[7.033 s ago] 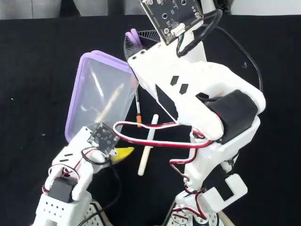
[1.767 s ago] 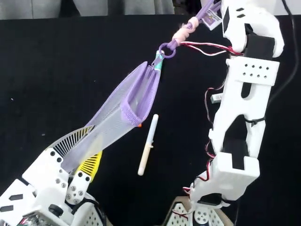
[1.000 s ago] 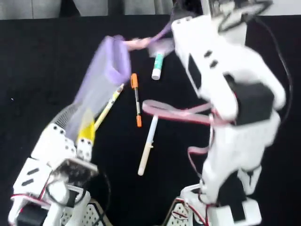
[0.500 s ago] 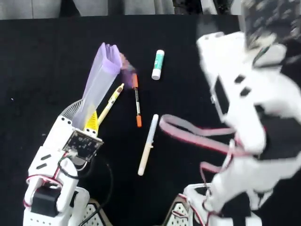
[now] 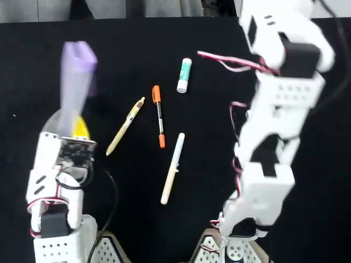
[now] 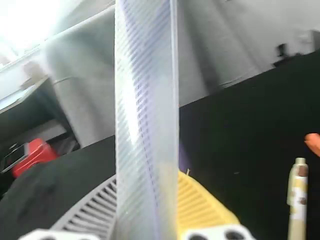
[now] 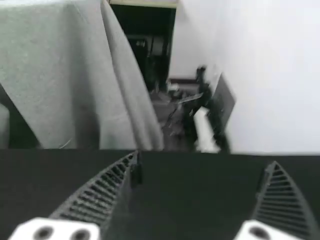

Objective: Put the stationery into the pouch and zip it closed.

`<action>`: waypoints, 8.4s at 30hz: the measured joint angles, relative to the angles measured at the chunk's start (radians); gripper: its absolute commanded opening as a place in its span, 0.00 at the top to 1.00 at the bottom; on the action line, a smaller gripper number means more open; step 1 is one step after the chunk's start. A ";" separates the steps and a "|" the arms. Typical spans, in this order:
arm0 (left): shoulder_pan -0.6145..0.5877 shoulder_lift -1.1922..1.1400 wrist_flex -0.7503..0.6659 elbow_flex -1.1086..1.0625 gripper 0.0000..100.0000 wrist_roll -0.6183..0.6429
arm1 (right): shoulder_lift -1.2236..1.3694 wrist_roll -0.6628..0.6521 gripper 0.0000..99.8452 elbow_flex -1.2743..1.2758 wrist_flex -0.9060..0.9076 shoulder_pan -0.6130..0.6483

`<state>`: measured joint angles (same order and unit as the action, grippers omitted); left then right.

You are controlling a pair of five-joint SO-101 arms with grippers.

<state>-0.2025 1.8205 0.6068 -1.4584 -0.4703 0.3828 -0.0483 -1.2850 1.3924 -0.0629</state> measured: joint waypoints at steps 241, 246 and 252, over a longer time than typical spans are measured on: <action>0.925 0.002 -0.457 0.109 0.97 0.371 | -2.055 -0.035 0.73 2.432 -0.724 0.288; 0.956 0.002 -0.454 0.109 0.97 0.370 | -2.070 -0.032 0.73 2.518 -0.819 0.236; 0.977 0.002 -0.416 0.109 0.97 0.370 | -2.067 -0.032 0.73 2.585 -0.924 0.230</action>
<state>0.7748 1.8220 0.1910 -1.3495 -0.1005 -1.6840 -0.0806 1.3004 0.4687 0.1672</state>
